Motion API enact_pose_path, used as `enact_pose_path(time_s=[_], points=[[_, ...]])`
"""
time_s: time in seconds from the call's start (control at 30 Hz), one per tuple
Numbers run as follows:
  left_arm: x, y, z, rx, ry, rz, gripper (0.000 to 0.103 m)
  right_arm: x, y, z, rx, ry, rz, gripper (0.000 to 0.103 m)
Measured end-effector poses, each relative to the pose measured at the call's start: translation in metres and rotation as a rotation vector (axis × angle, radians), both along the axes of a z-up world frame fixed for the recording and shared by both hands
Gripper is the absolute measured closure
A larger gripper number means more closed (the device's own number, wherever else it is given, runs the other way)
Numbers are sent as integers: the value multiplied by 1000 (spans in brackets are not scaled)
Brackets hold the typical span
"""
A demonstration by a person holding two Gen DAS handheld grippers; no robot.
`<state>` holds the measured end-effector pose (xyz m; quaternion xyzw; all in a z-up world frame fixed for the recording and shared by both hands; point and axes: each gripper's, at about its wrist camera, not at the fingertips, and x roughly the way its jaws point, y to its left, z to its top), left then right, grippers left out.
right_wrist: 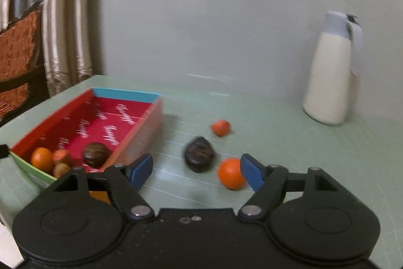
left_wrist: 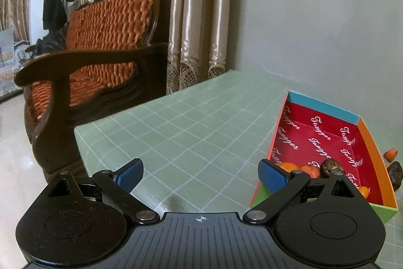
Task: Organize fruits
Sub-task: 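Move the left gripper from the box back toward the fruit cluster, then lower the left gripper onto a tangerine and close on it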
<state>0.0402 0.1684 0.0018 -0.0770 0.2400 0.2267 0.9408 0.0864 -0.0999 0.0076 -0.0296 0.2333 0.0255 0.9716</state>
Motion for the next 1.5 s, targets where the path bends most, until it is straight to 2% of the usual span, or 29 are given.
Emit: enact_pose_path(time_s=[0.13,0.3,0.47,0.63,0.83,1.1,1.5], points=[[-2,-5,5,33,-19,-2,6,4,-23,-9,11,1,-44,26],[0,-29,17,80,-28,-72,6,8,-51,-21,33,3,-108,25],[2,-78,34,143,-46,-228,6,9,-78,-33,69,28,-160,25],[8,-129,50,171,-62,-402,6,7,-97,-34,94,37,-198,24],[19,-179,50,188,-54,-528,6,0,-118,-33,103,36,-245,23],[34,-219,31,221,6,-594,6,-9,-142,-33,119,34,-291,23],[58,-241,6,219,66,-645,6,-19,-160,-33,134,25,-322,22]])
